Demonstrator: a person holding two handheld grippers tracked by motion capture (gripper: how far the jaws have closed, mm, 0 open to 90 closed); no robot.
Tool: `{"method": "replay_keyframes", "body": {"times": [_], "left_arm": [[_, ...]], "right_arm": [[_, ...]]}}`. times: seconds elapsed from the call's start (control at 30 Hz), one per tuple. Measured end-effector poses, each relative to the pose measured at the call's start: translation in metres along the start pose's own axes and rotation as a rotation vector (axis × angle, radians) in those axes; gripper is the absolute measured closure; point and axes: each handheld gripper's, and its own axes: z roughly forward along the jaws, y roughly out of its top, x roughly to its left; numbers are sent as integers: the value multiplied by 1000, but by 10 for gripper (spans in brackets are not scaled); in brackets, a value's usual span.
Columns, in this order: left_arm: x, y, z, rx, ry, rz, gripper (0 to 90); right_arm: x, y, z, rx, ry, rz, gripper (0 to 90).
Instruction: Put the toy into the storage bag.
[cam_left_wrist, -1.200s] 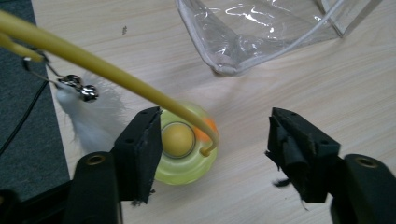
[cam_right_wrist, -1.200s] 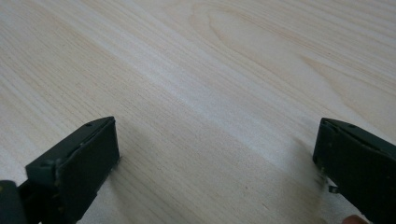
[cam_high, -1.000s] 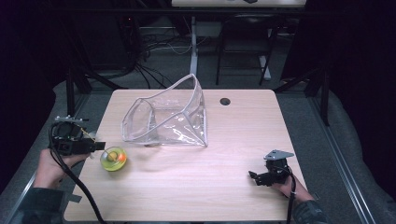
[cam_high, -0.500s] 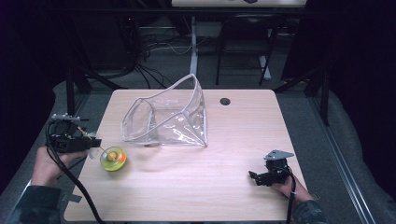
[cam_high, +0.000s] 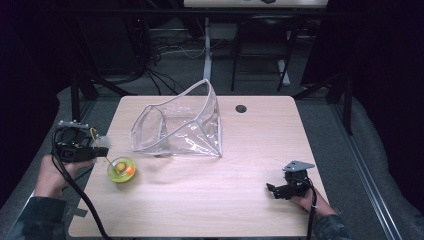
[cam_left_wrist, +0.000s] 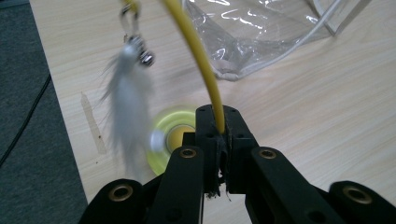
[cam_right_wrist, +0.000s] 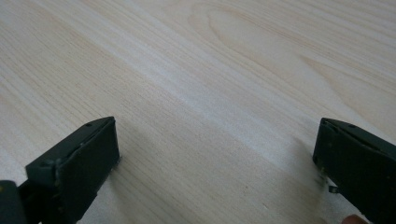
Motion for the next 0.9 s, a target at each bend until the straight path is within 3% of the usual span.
{"method": "replay_keyframes", "body": {"times": [0.33,0.9], "left_arm": [[-4,4,-1,43,9,64,879],[-6,11,-11,72,7,99,879]], "right_arm": [[0,0,0,0,0,0,0],[0,0,0,0,1,0,0]]}}
